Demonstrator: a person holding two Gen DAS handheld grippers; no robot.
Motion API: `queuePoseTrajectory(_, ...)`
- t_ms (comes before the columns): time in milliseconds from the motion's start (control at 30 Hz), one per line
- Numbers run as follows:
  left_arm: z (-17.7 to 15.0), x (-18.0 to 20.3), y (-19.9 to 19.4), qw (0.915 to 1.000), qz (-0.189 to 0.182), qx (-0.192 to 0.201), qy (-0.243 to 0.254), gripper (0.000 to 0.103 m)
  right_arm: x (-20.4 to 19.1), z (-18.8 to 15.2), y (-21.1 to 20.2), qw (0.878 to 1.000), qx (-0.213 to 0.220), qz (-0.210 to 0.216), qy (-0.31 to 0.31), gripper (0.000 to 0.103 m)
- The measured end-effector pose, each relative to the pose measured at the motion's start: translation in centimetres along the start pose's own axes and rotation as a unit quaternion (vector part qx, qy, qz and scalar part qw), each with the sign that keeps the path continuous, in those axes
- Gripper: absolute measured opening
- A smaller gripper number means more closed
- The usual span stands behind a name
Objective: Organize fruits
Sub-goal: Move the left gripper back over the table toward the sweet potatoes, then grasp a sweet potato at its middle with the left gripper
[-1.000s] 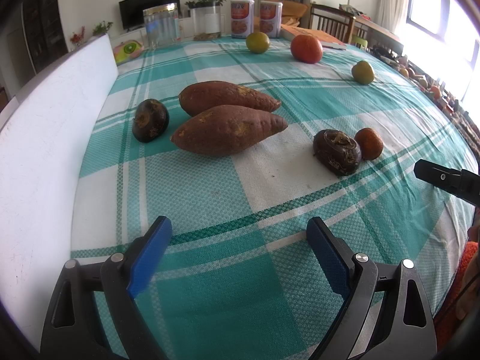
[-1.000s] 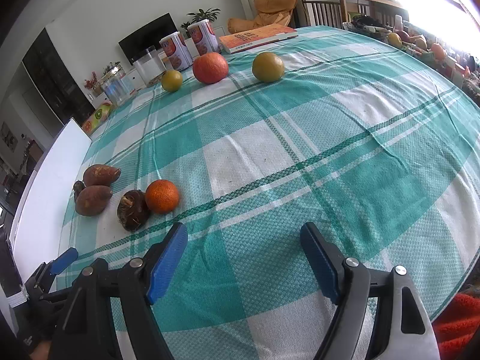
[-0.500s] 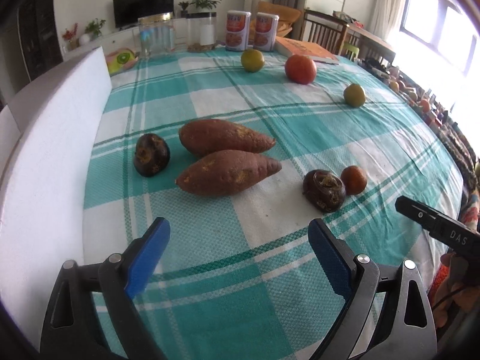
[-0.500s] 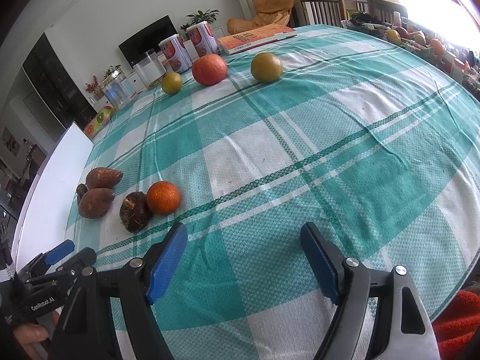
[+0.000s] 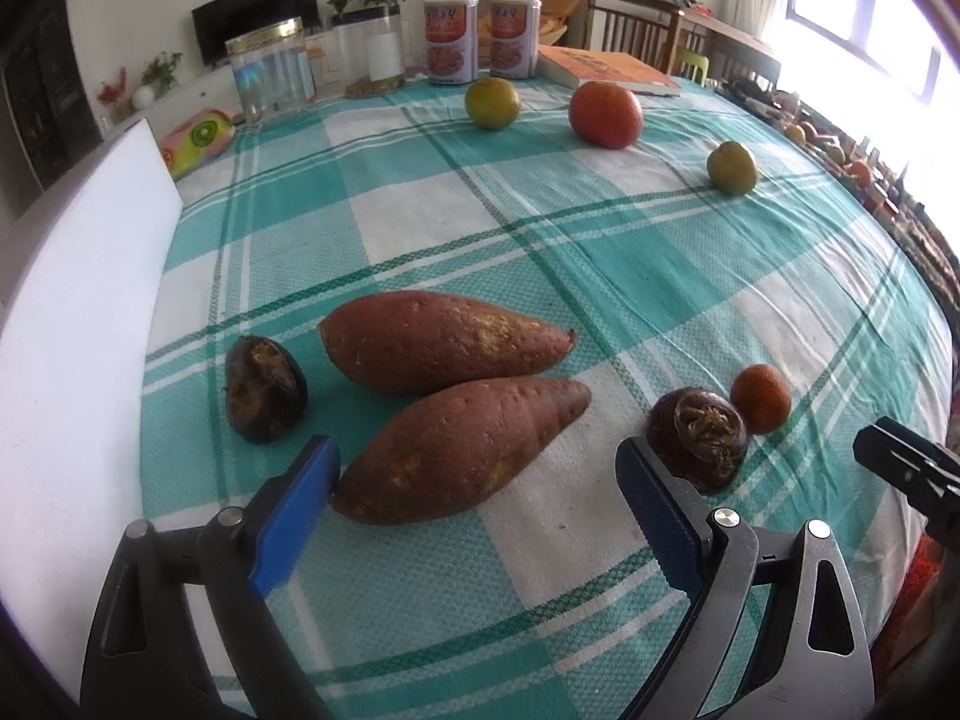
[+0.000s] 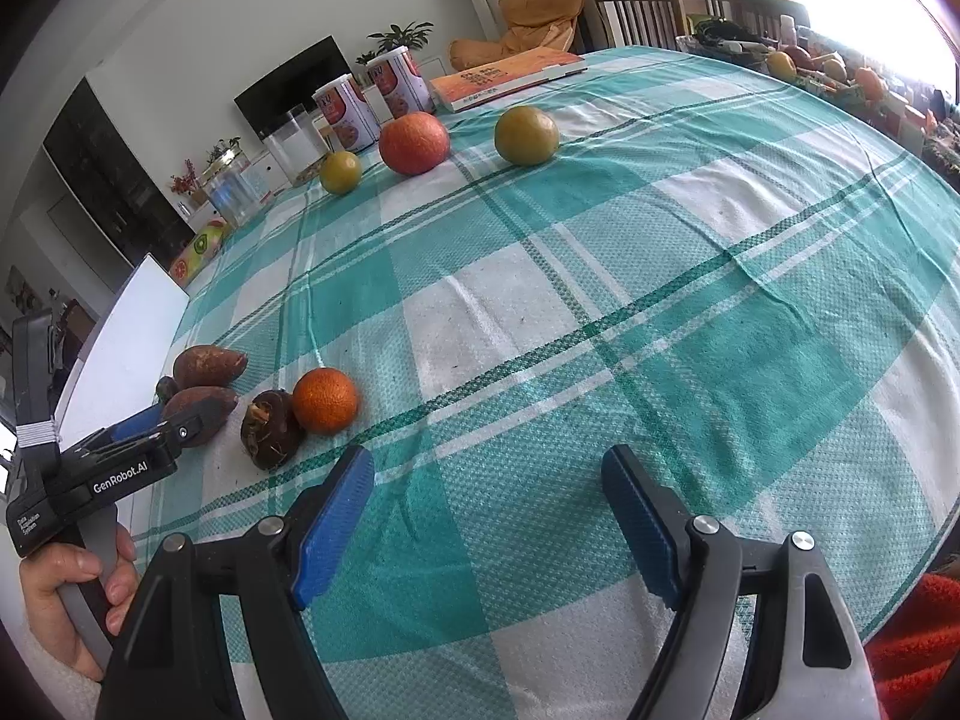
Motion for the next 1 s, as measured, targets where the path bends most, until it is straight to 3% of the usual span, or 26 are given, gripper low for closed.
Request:
queuePoseTrajectory(167, -3.2, 1.1, -3.1, 0.9982, -0.047, -0.015, 0.035, 0.094, -0.1, 0.0, 0.0, 1.0, 0.0, 0.002, 0.0, 0.079)
queuePoseTrajectory(267, -2.3, 0.5, -3.8, 0.9992, -0.03, 0.004, 0.027, 0.094, -0.1, 0.0, 0.1, 1.0, 0.0, 0.001, 0.0, 0.08)
queuePoseTrajectory(400, 0.2, -0.2, -1.7, 0.9997, 0.015, 0.015, 0.013, 0.094, -0.1, 0.0, 0.1, 1.0, -0.001, -0.002, -0.003, 0.08)
queuePoseTrajectory(500, 0.7, 0.5, 0.7, 0.9998, 0.008, -0.01, 0.013, 0.094, 0.1, 0.0, -0.2, 1.0, 0.002, -0.003, 0.002, 0.08)
queuePoseTrajectory(600, 0.7, 1.2, 0.9, 0.9997, -0.002, -0.006, 0.023, 0.091, 0.4, 0.1, -0.5, 1.0, 0.008, -0.001, 0.009, 0.08)
queuePoseTrajectory(700, 0.4, 1.0, 0.2, 0.9994, 0.011, 0.003, 0.032, 0.05, 0.6, 0.1, -0.5, 1.0, 0.01, 0.003, 0.018, 0.08)
queuePoseTrajectory(833, -0.8, -0.4, -0.8, 0.9991, -0.032, -0.023, -0.015, 0.046, 0.4, 0.1, -0.4, 1.0, 0.007, 0.003, 0.015, 0.081)
queuePoseTrajectory(1000, -4.6, -1.1, -2.9, 0.9958, -0.056, -0.06, -0.039, 0.046, 0.5, 0.1, -0.4, 1.0, 0.009, 0.008, 0.019, 0.081)
Point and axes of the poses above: each gripper's, at about its wrist camera, not at the fingertips, and y roughly the way its jaws point, x to its right, z to its top, the point moved 7 cm from there along y, roughly the way its jaws point, and after that the axes turned 14 degrees about z, right-handed, at the moved point
